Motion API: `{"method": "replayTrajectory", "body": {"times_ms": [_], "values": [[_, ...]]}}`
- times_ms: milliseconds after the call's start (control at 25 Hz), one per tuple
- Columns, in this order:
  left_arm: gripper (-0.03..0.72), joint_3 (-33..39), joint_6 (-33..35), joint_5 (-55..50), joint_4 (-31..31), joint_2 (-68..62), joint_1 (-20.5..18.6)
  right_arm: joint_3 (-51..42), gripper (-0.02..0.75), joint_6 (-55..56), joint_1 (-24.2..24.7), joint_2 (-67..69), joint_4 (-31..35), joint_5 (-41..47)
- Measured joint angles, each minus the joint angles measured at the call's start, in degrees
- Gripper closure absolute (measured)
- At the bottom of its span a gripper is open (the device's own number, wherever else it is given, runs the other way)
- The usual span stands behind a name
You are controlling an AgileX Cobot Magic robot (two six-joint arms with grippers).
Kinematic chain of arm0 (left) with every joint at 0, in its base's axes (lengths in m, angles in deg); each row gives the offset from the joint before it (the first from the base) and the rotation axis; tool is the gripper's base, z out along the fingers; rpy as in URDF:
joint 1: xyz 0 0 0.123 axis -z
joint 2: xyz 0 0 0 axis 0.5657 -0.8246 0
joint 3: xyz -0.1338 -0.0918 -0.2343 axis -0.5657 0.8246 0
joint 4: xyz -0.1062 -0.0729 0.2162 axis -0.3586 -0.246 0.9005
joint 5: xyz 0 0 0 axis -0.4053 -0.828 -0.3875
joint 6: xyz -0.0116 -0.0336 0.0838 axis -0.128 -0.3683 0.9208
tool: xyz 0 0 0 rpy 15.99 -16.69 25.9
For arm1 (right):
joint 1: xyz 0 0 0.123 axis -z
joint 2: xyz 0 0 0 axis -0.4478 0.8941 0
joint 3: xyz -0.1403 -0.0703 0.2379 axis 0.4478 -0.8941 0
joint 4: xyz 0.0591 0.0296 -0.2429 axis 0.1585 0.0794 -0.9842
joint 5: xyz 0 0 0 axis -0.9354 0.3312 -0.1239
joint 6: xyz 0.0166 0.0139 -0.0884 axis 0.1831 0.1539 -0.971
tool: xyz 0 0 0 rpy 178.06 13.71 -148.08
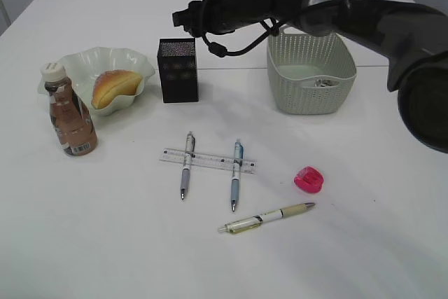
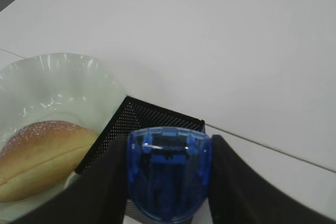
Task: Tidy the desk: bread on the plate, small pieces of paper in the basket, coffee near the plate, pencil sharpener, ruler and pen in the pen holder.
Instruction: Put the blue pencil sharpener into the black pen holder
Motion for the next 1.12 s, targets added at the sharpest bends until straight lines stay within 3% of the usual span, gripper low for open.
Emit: {"method": "replayTrajectory", "body": {"times_ms": [480, 760, 1120], "values": [[0.255, 0.0, 0.0, 0.0, 0.0, 0.0, 0.0, 0.0, 0.433, -5.2, 0.9, 0.0, 3.3, 1.7], [0.255, 0.0, 0.0, 0.4, 0.1, 0.0, 0.0, 0.0, 0.433, -11.6, 2.5, 2.0, 3.9, -2.1], [0.255, 0.0, 0.0, 0.9, 1.0, 0.0, 0.0, 3.2, 0.433, -21.3, 2.5, 4.3, 13.1, -4.7]]}}
